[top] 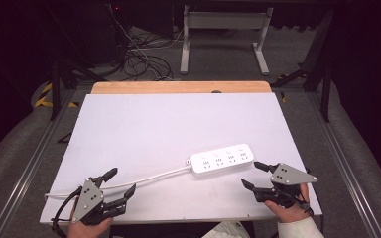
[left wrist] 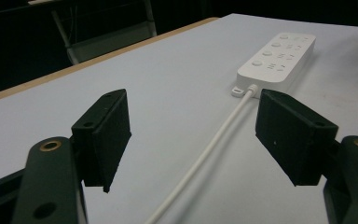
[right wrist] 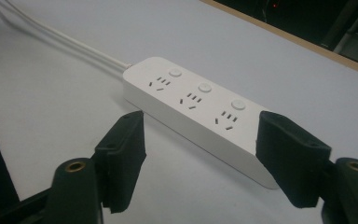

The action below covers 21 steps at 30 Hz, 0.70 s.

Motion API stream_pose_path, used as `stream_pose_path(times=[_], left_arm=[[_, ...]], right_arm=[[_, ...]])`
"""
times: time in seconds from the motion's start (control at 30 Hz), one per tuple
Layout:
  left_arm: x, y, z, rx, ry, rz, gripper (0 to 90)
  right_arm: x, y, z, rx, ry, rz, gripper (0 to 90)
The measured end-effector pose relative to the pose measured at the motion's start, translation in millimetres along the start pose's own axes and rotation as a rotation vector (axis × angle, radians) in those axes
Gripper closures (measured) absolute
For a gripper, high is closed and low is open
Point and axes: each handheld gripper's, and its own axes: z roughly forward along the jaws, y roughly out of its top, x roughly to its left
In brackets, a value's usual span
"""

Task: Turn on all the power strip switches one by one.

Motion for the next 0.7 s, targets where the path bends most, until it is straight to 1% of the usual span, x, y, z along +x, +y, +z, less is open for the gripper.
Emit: stream_pose_path(times=[0.03, 0.07, 0.13, 0.2, 0.23, 0.3, 0.33, 0.37, 0.4, 0.43, 0.5, 0.53, 0.67, 0.7], left_arm=[[0.3, 0.4, -0.4, 0.0, 0.002, 0.004, 26.9], [0.5, 0.7, -0.3, -0.003, 0.001, -0.003, 26.9], [-0.1, 1.4, -0.7, 0.004, -0.016, -0.034, 26.4], [-0.2, 1.7, -1.1, 0.003, -0.028, -0.042, 26.3], [-0.5, 1.7, -1.1, 0.004, -0.029, -0.04, 26.2], [-1.3, 1.5, -0.7, 0.003, -0.028, -0.033, 26.1], [-1.5, 1.4, -0.7, 0.004, -0.027, -0.029, 26.1], [-1.7, 1.2, -0.8, 0.001, -0.025, -0.028, 26.1], [-1.1, 1.3, -1.1, 0.0, -0.023, -0.019, 26.1], [-1.3, 1.2, -1.4, -0.002, -0.024, -0.027, 26.1], [-0.5, 1.5, -2.1, -0.007, -0.019, -0.03, 26.0], [0.4, 1.8, -2.5, -0.012, -0.013, -0.029, 26.1], [1.4, 1.7, -3.6, -0.01, -0.015, -0.05, 26.1], [1.7, 1.8, -3.6, -0.013, -0.017, -0.044, 26.0]], right_arm=[[0.0, 0.0, 0.0, 0.0, 0.0, 0.0, 33.5], [0.9, 0.0, 0.4, 0.008, -0.001, -0.002, 33.2], [1.1, 0.0, 0.8, 0.009, 0.002, -0.005, 33.2], [1.1, 0.1, 1.3, 0.009, 0.004, -0.001, 33.3], [1.2, 0.2, 1.4, 0.01, 0.005, 0.002, 33.2], [-1.0, 0.9, 2.3, 0.017, 0.033, 0.025, 31.4], [-1.0, 0.9, 2.3, 0.017, 0.033, 0.025, 31.4], [-1.7, 1.0, 2.9, 0.021, 0.046, 0.028, 31.5], [-1.3, 1.0, 3.8, 0.024, 0.049, 0.023, 31.5], [-1.3, 1.0, 3.8, 0.024, 0.049, 0.023, 31.5], [-0.1, 1.4, 4.3, 0.025, 0.046, 0.023, 31.8], [1.2, 2.0, 5.7, 0.03, 0.047, 0.015, 32.0], [1.5, 2.8, 6.3, 0.034, 0.056, 0.013, 32.6], [1.4, 2.9, 6.6, 0.038, 0.062, 0.014, 35.2]])
